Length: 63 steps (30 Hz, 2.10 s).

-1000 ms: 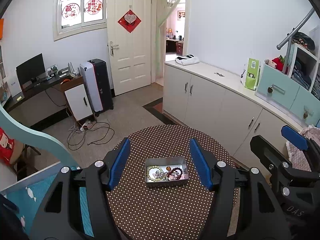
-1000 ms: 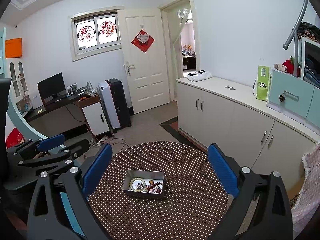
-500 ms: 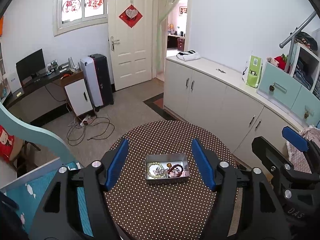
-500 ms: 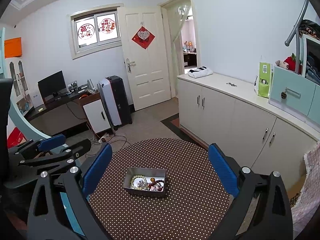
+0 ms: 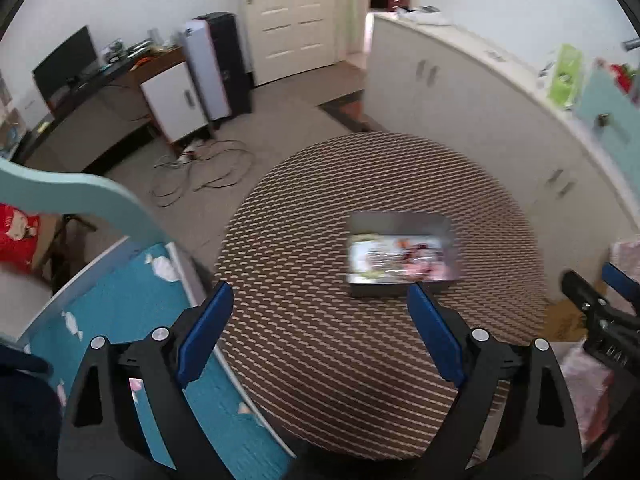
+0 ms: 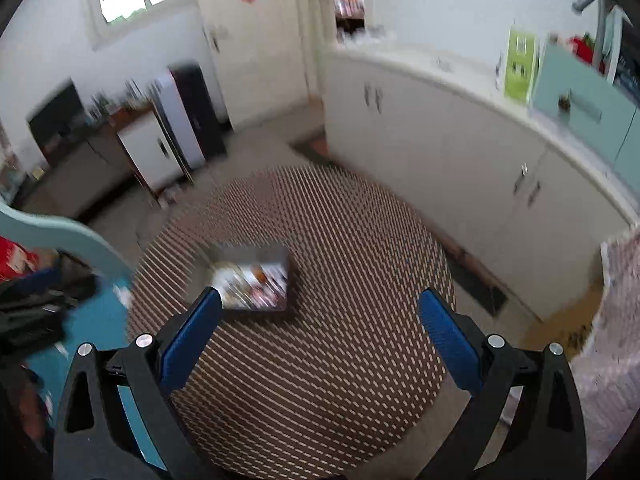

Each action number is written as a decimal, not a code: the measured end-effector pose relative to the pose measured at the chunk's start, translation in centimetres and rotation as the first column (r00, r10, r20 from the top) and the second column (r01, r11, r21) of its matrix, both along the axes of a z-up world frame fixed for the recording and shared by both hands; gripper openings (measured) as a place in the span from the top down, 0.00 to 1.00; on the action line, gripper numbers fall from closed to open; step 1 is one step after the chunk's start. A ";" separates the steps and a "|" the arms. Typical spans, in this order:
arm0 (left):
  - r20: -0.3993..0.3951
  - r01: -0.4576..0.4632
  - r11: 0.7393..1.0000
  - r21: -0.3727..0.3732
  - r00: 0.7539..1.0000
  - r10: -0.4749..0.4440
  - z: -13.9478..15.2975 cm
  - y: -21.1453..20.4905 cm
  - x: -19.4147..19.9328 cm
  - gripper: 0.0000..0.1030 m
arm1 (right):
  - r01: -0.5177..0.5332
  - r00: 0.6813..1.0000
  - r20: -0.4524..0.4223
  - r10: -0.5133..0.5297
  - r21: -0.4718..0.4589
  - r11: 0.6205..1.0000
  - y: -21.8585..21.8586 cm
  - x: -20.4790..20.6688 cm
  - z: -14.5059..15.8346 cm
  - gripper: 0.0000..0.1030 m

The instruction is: Organize jewelry

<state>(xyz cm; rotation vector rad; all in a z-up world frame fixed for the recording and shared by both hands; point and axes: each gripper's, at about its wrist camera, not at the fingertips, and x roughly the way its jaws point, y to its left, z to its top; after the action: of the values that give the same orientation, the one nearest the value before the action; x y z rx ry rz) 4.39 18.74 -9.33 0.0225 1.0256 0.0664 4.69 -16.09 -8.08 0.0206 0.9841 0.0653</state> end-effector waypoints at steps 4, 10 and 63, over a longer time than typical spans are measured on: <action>-0.067 -0.009 0.999 0.038 0.998 0.011 -6.9 3.5 2.4 0.14 | 0.027 0.983 -0.179 -0.038 -0.064 0.998 -0.6 3.2 -7.1 0.07; -0.114 -0.062 0.998 0.027 0.991 0.065 -15.2 7.9 6.2 0.14 | 0.085 0.949 -0.292 -0.118 -0.124 0.989 -1.4 7.1 -15.3 0.07; 0.079 -0.140 0.989 -0.034 0.987 0.143 -20.0 7.0 13.9 0.05 | 0.209 0.978 0.018 -0.208 -0.058 0.976 -2.6 12.2 -20.3 0.06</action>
<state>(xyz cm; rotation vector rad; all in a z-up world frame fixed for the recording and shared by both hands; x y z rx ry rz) 18.32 25.75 -29.30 -0.0789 0.9461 0.1807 16.91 -18.69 -28.38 0.0685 0.9664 -0.1567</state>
